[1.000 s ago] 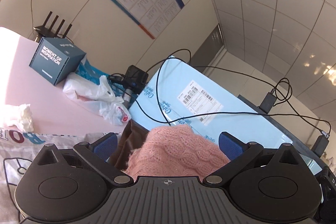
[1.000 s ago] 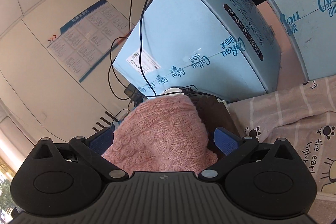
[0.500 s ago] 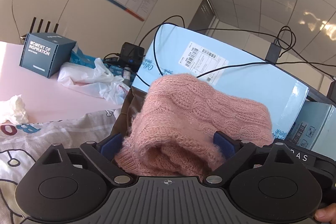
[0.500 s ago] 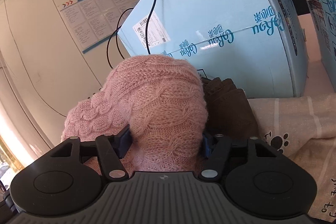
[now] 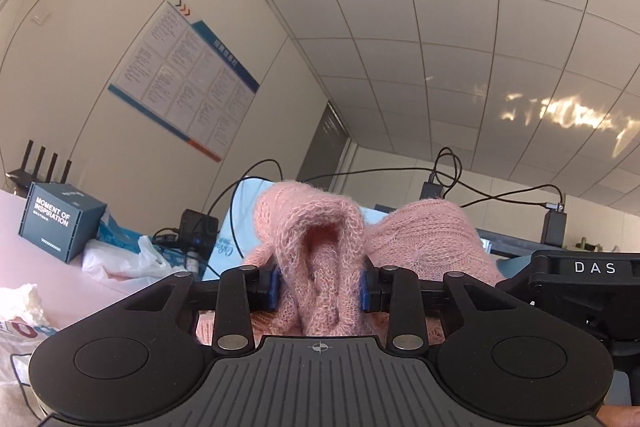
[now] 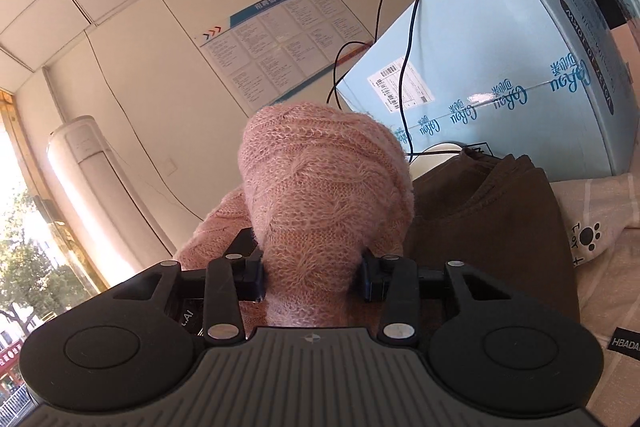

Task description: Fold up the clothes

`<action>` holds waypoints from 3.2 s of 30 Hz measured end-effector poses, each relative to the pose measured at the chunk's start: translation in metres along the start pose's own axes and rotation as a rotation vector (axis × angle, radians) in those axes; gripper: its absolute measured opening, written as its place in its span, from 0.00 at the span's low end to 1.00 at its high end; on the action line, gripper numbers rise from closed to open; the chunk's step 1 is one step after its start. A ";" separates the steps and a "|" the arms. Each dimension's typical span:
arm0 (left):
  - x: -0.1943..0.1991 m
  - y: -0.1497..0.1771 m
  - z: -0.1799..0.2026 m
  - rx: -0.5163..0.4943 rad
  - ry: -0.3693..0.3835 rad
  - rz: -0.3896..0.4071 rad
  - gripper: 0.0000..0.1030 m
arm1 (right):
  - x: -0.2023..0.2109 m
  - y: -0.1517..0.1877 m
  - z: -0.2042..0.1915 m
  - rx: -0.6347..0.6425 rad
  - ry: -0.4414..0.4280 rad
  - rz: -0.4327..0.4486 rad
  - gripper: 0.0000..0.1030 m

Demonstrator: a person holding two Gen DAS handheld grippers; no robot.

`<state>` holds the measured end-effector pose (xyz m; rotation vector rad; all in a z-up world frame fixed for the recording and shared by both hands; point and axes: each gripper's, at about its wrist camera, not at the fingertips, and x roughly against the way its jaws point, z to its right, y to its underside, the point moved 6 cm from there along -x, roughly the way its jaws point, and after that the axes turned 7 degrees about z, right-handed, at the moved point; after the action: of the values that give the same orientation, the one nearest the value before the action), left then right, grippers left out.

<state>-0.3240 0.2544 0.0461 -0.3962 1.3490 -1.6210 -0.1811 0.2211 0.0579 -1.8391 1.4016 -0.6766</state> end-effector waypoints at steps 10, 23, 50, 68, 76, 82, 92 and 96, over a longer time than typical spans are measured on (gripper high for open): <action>0.019 0.031 0.103 0.081 0.298 -0.256 0.32 | 0.149 -0.016 0.029 -0.041 0.209 0.079 0.37; 0.007 0.152 0.230 0.018 0.666 -0.765 0.42 | 0.293 -0.011 0.119 -0.177 0.589 0.162 0.53; -0.051 0.150 0.137 0.374 0.492 -0.788 0.90 | 0.186 0.023 0.094 0.083 0.686 0.033 0.97; -0.040 0.171 0.152 0.386 0.578 -0.922 0.90 | 0.259 -0.013 0.049 0.324 0.892 0.338 0.20; -0.023 0.201 0.184 0.306 0.700 -1.096 0.90 | 0.319 -0.048 0.037 0.304 0.891 0.564 0.20; -0.008 0.208 0.209 0.281 0.816 -1.145 0.66 | 0.352 -0.075 0.050 0.318 0.966 0.608 0.20; -0.032 0.164 0.176 0.219 0.726 -0.876 0.17 | 0.376 -0.096 0.071 0.263 0.951 0.702 0.16; -0.043 0.161 0.156 0.164 0.633 -0.871 0.17 | 0.397 -0.080 0.090 0.208 1.050 0.634 0.10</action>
<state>-0.1140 0.2097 -0.0312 -0.4154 1.5827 -2.7285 0.0424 -0.1282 0.0605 -0.7218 2.2817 -1.4493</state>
